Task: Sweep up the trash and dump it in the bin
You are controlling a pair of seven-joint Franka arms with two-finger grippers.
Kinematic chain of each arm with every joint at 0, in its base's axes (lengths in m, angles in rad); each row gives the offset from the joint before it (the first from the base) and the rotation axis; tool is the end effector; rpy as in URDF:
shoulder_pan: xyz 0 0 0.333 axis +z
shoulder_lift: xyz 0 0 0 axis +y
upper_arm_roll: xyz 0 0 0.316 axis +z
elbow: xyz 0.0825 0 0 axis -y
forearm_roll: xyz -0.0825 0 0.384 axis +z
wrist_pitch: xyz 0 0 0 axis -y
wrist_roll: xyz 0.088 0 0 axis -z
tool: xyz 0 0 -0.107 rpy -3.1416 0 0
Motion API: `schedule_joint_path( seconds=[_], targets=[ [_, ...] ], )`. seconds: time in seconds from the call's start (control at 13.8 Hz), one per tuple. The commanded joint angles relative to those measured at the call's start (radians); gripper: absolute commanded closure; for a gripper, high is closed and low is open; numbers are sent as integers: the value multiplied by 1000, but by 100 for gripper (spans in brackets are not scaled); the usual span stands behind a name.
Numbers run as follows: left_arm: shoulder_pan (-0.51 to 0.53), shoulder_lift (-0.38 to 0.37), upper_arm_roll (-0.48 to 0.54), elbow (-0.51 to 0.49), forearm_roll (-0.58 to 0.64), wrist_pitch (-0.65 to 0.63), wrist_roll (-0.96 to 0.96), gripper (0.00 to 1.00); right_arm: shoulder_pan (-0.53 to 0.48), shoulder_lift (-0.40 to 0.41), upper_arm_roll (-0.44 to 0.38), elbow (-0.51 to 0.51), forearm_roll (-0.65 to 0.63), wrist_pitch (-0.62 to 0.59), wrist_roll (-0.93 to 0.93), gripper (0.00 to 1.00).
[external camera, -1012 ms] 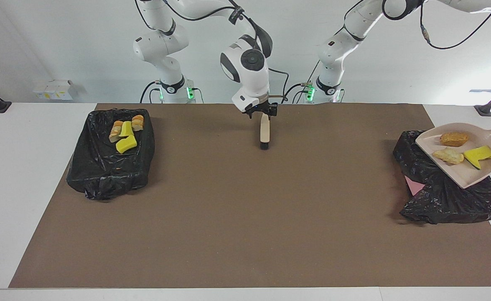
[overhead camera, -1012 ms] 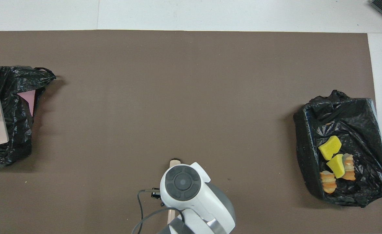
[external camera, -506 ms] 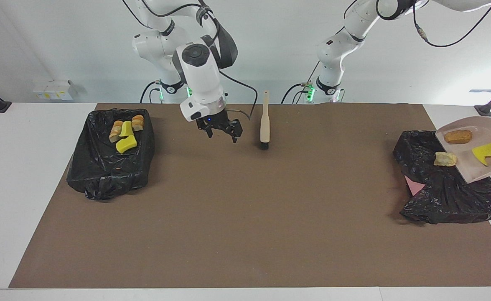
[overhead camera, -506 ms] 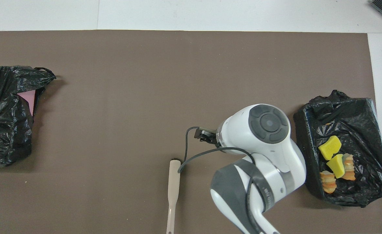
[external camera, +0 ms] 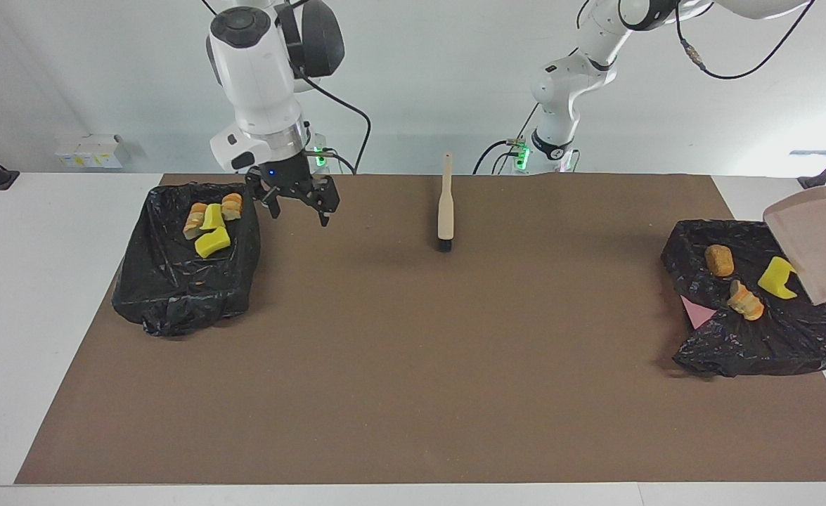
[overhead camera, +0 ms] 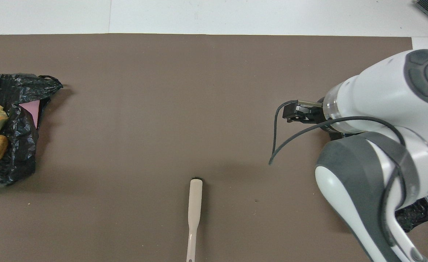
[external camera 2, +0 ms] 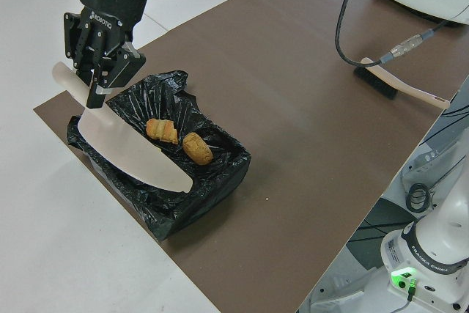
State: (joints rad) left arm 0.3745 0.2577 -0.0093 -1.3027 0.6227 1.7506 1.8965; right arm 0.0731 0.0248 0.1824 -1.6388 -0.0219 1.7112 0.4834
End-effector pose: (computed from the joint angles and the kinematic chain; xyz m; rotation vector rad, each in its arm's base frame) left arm 0.5880 0.2817 0.6323 -1.8495 1.8768 0.6576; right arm 0.5554 0.1417 0.5910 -3.1194 0.3532 -0.0801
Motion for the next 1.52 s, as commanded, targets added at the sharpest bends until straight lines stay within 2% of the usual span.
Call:
schedule_joint_path(
  seconds=[0.0,0.29,0.65,0.79,0.94,1.08,1.45],
  targets=[
    [-57,-87,12,-78,78,-9,-97,100,-27,-5,-6,74,-16,-106,-96,0],
    [-135,-141,8,-92,52,-77,-121,100,-27,-22,-38,120,-18,-180,-108,0],
    [-184,-150,5,-95,-176,-151,-314,100,-33,-69,-86,120,-4,-260,-112,0],
    [-200,-175,5,-137,-277,-152,-458,100,-38,-71,-92,120,-3,-289,-167,0],
    [-233,-227,3,-234,-381,-132,-632,100,-39,-97,-118,119,3,-291,-218,0],
    [-305,-242,2,-283,-428,-126,-828,100,-27,-123,-161,106,14,-294,-242,0],
    [-514,-242,2,-368,-515,-70,-1256,100,-27,-129,-175,91,20,-285,-293,0]
  ],
)
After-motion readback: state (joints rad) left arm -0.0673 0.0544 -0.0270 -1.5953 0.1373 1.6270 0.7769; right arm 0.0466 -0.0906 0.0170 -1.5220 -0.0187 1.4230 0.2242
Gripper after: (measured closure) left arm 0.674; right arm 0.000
